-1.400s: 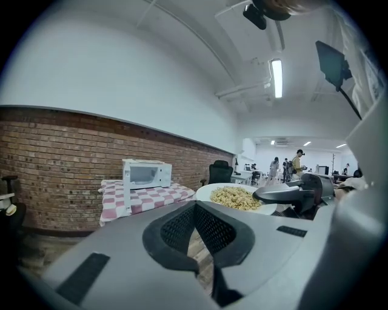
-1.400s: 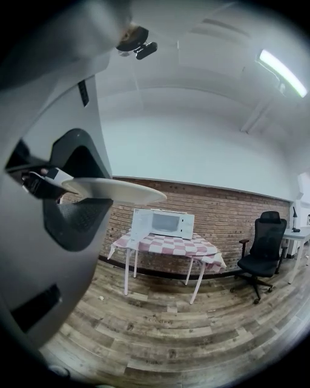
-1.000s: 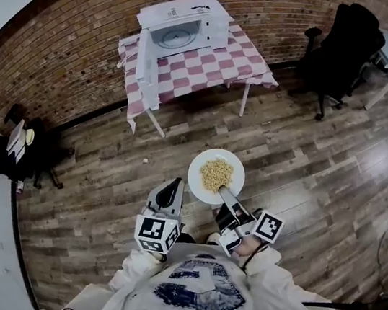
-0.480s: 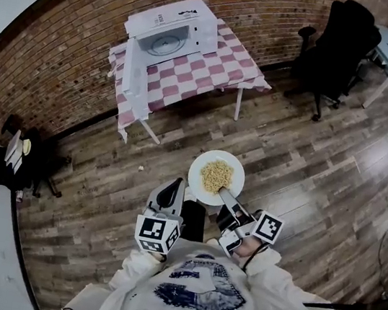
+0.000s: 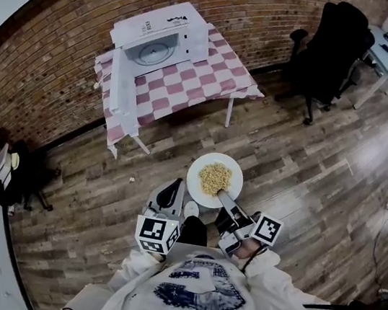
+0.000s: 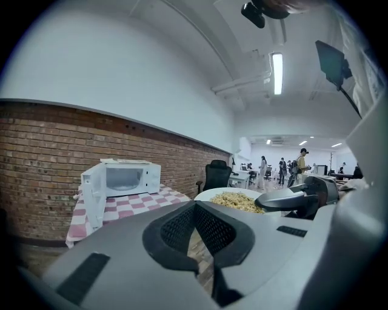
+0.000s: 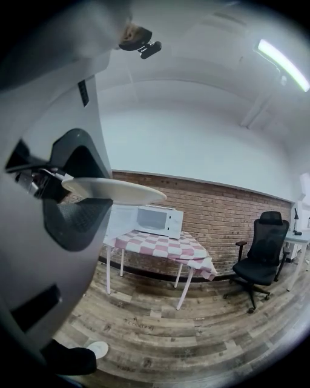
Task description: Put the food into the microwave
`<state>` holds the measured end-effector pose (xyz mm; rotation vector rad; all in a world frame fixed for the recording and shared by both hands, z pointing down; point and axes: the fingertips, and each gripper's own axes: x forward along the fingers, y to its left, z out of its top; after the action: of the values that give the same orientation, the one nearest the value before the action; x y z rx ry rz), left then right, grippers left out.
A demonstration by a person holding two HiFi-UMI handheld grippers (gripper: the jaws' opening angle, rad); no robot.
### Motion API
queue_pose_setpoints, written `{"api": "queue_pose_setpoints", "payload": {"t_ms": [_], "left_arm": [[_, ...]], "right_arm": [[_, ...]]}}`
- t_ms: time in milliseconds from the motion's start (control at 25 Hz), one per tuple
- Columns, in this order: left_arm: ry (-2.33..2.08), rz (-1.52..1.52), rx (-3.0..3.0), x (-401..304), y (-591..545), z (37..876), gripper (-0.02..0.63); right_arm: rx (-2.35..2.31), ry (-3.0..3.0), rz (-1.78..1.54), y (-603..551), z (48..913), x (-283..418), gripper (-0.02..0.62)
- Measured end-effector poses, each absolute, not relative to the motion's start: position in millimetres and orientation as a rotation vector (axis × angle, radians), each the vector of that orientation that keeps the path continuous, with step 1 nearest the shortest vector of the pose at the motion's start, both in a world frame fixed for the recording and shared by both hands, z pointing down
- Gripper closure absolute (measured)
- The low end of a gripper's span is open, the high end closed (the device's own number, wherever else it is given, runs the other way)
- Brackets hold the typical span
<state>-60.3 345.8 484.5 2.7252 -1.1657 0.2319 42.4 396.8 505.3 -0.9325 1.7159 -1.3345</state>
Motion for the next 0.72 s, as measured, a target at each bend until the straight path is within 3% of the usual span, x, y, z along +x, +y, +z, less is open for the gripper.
{"api": "queue_pose_setpoints", "payload": {"t_ms": [720], "left_arm": [[-1.208, 0.172, 2.668, -112, 158, 479, 0.598]], "right_arm": [[-0.952, 1.741, -1.362, 217, 491, 2, 0.520]]}}
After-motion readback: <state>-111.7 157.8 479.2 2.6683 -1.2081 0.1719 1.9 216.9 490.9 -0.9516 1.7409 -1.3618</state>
